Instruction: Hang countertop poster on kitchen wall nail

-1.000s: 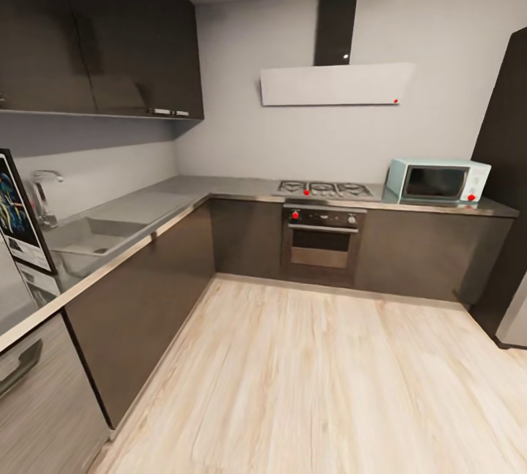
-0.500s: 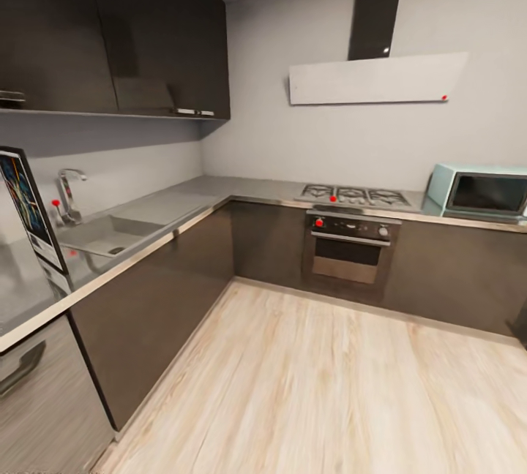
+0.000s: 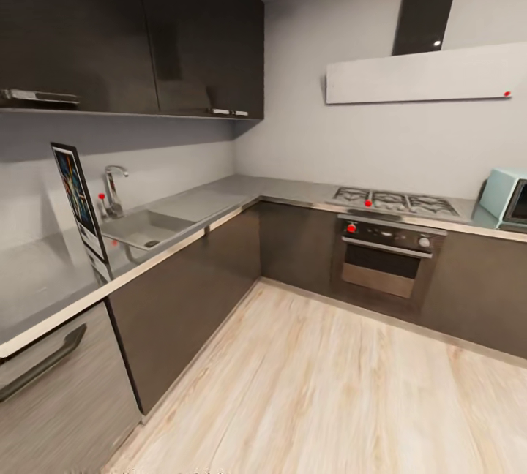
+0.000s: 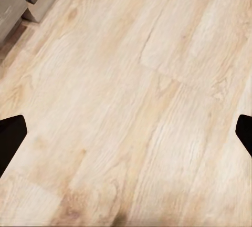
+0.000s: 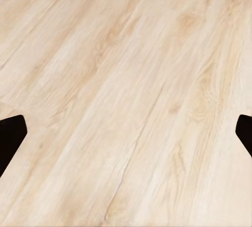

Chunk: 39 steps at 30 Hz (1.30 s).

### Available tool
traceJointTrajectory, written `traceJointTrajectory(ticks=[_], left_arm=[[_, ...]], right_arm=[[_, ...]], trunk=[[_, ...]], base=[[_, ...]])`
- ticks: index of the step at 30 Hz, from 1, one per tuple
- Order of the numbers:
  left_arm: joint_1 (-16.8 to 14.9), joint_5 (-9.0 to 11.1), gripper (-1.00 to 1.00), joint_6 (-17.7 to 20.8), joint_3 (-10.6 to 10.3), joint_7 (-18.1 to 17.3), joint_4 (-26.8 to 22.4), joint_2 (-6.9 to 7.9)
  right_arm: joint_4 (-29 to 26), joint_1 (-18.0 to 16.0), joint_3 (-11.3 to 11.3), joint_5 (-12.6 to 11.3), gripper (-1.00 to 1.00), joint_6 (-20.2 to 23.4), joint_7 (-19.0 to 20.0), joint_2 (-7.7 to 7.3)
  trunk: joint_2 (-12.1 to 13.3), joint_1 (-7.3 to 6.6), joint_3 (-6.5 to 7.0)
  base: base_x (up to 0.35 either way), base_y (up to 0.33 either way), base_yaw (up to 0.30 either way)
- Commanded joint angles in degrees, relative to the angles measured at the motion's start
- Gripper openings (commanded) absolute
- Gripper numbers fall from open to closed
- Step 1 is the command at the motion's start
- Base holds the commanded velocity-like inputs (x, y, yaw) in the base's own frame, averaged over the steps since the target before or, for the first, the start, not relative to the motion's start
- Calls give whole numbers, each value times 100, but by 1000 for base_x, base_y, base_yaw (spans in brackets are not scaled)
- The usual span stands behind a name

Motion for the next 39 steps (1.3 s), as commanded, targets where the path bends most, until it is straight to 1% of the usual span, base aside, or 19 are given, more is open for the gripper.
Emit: traceJointTrajectory(ticks=[1,9,13,21,30,39], left_arm=[[2,-3,100,-9,5,0,-6,-1],[2,-5,100,-9,-9,0,-6,-1],[2,-6,100,-9,-20,0,-6,-1],[2,-7,100,-1,-37,0,-6,-1],[2,-10,100,0,-39,0,-6,-1],[2,-4,100,-9,-23,0,-6,-1]], right_arm=[[4,-4,6,-4,100,-17,-2,0],[6,-5,4,-4,100,-14,-2,0],[7,-3,3,-4,100,-13,4,0],[6,-4,2,-4,100,-12,5,0],[10,-2,2,-4,100,-13,-1,0],[77,-1,9,6,100,-18,-3,8]], trunk=[[-3,0,-5],[-3,0,-5],[-3,0,-5],[-3,0,-5],[-3,0,-5],[-3,0,-5]], base=[[2,-2,291],[1,-1,291],[0,-55,175],[54,-284,65],[101,-324,249],[20,-69,286]])
